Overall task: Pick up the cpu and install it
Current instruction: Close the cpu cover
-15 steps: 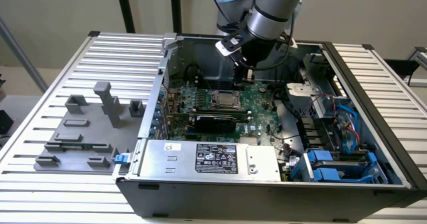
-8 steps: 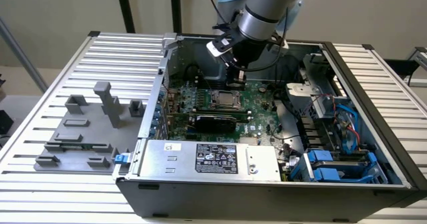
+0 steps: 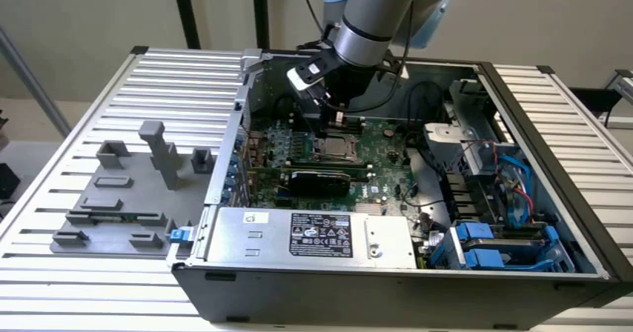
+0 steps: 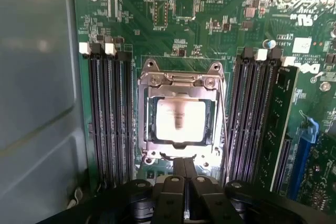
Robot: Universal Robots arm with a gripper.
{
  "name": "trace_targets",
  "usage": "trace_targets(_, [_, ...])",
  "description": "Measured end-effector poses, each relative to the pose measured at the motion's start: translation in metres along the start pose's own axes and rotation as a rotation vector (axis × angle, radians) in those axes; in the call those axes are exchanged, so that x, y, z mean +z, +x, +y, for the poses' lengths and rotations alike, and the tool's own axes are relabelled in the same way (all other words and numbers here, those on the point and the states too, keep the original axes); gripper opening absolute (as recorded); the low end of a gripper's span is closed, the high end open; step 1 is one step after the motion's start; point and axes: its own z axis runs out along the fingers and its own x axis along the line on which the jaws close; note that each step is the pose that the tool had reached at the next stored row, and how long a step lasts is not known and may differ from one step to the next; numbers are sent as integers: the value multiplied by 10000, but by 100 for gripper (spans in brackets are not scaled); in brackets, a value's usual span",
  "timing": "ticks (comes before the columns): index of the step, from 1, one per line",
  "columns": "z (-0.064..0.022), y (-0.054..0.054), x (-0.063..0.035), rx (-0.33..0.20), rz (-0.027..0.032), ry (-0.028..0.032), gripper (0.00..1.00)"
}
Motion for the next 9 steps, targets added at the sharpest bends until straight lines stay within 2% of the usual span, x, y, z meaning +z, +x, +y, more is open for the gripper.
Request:
trace_targets(2, [-17,-1,41,10,3,-1,11])
trace_targets(9, [10,-8,166,66,15,-3,11])
